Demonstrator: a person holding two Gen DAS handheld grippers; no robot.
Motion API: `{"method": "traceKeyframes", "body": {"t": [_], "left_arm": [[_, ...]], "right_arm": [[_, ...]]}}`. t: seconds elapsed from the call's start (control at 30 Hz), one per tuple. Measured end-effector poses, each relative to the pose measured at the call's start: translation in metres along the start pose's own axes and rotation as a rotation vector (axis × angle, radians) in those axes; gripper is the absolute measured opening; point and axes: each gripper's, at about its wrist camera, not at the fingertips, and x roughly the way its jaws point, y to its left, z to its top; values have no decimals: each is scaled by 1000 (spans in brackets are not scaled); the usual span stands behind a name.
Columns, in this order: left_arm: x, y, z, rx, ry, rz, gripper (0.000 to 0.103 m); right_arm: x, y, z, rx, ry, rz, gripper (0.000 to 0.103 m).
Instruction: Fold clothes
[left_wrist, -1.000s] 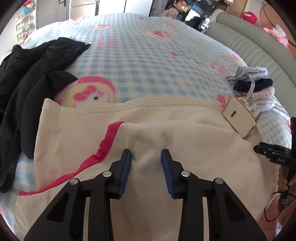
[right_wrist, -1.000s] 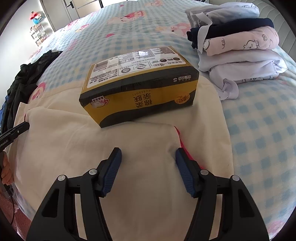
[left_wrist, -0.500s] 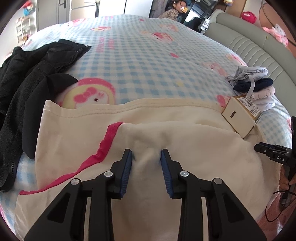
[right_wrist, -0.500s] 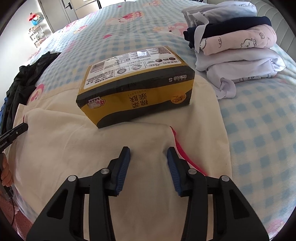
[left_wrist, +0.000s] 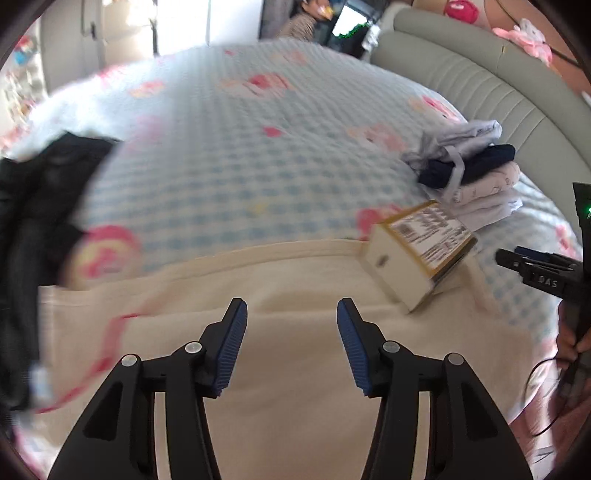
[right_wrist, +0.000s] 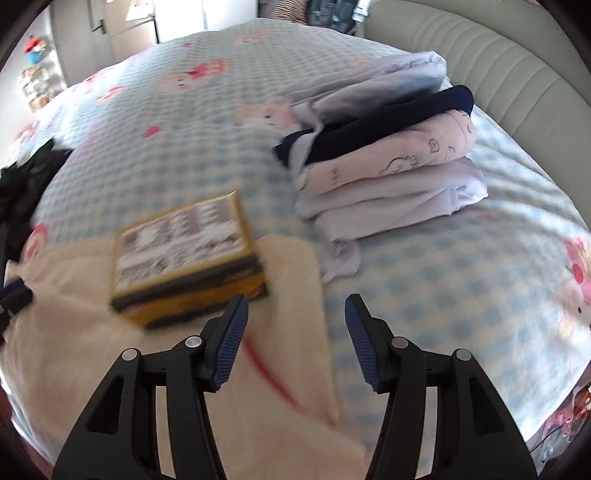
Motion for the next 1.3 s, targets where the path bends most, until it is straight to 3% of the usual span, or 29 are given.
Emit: {"method": "traceKeyframes", "body": {"t": [0.17, 0.37, 0.47, 0.57, 0.63, 0.67, 0.8, 0.9, 1.1, 1.3], "left_arm": [[54, -32, 10, -25, 76, -4, 53], [82, -45, 20, -21, 110, 7, 51], [89, -39, 24, -44, 126, -27, 51], [92, -40, 25, -41, 129, -41, 40], [92, -43, 25, -40, 130, -64, 13], [91, -45, 25, -40, 128, -64, 9], [77, -57, 24, -16, 116, -72, 4], [55, -72, 23, 0, 87, -107, 4], [56, -209, 45, 166, 107, -252, 4], [58, -349, 66, 335, 129, -398, 4]], "right_arm": [[44, -20, 27, 45, 75, -16, 56], [90, -20, 38, 29, 167, 96, 54], [104, -27, 42, 68, 190, 179, 54], [111, -25, 43, 40, 220, 251, 39], [105, -16, 39, 5, 211, 286, 27], [99, -12, 37, -6, 200, 305, 20], [72, -13, 30, 13, 145, 331, 9], [43, -26, 25, 38, 103, 328, 7], [-34, -89, 3, 105, -6, 223, 7], [-94, -241, -17, 312, -66, 27, 7]]}}
